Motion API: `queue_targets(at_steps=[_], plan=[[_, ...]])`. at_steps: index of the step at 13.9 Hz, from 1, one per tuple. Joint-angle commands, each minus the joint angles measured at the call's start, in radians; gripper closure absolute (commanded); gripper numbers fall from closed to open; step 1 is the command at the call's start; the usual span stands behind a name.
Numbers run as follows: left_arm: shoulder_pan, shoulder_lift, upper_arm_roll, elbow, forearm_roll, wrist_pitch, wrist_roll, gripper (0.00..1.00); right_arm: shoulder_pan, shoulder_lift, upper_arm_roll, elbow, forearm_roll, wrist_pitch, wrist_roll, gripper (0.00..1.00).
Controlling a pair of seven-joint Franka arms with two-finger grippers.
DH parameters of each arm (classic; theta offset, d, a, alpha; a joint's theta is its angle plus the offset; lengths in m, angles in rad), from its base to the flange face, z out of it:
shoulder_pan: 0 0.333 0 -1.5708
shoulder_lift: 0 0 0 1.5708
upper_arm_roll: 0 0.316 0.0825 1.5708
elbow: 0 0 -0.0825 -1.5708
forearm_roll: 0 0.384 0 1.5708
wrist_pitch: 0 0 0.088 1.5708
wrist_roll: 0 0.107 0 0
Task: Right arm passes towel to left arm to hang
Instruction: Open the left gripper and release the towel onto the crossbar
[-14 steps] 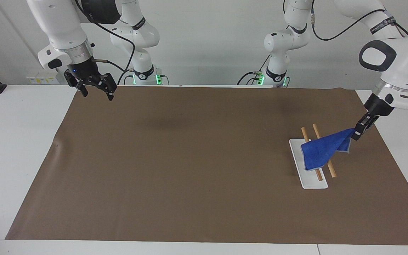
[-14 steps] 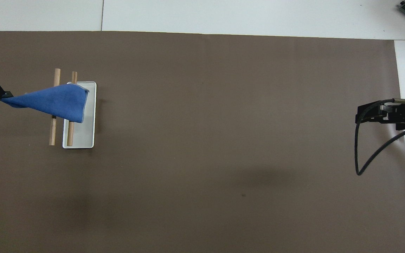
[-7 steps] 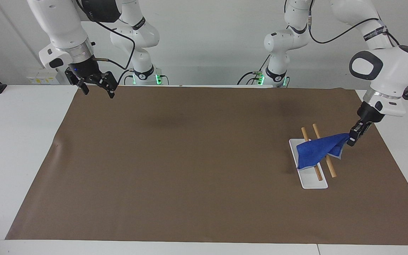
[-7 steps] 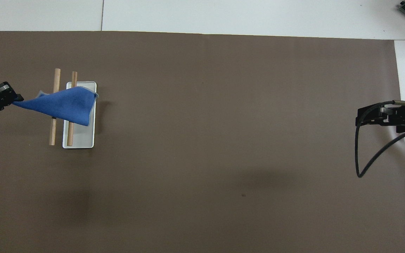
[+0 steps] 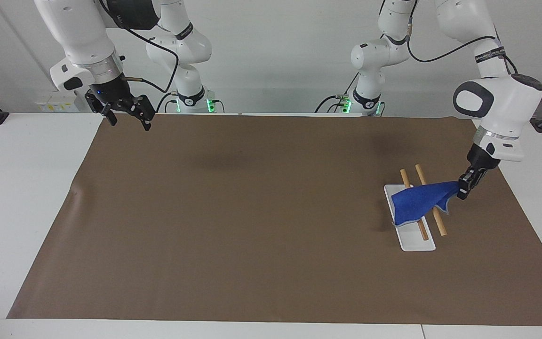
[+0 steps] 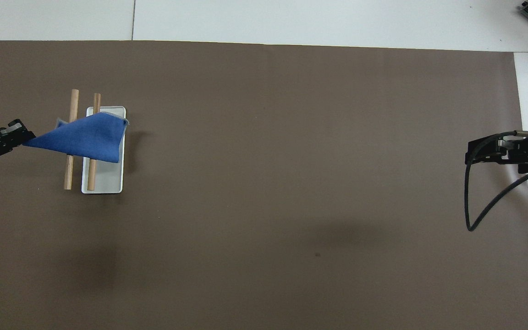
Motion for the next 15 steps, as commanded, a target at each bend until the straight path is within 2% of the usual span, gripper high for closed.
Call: queue_targets(at_steps=[1, 5, 7, 8, 9, 10, 13, 15], plan=[[0.000, -0.015, -0.001, -0.041, 0.019, 0.028, 0.008, 1.00, 0.002, -0.011, -0.009, -0.002, 0.020, -0.010, -0.018, 0.00], [-0.009, -0.024, -0.001, -0.108, 0.019, 0.098, 0.010, 1.00, 0.002, -0.011, -0.009, -0.002, 0.020, -0.010, -0.018, 0.00], [-0.006, -0.027, -0.001, -0.114, 0.019, 0.103, 0.010, 0.73, 0.002, -0.011, -0.009, -0.002, 0.020, -0.010, -0.018, 0.00], [0.000, -0.026, -0.001, -0.113, 0.019, 0.103, 0.013, 0.45, 0.002, -0.011, -0.009, -0.002, 0.020, -0.010, -0.018, 0.00], [0.006, -0.026, 0.000, -0.111, 0.019, 0.103, 0.013, 0.25, 0.002, -0.011, -0.009, -0.002, 0.020, -0.010, -0.018, 0.00], [0.008, -0.023, 0.000, -0.104, 0.019, 0.100, 0.013, 0.18, 0.002, -0.011, -0.009, -0.002, 0.020, -0.010, -0.018, 0.00], [0.053, -0.005, 0.003, -0.033, 0.019, 0.050, 0.014, 0.21, 0.002, -0.011, -0.009, -0.002, 0.020, -0.010, -0.018, 0.00], [0.081, 0.035, 0.003, 0.103, 0.039, -0.106, 0.020, 0.24, 0.002, -0.011, -0.009, -0.002, 0.020, -0.010, -0.018, 0.00]])
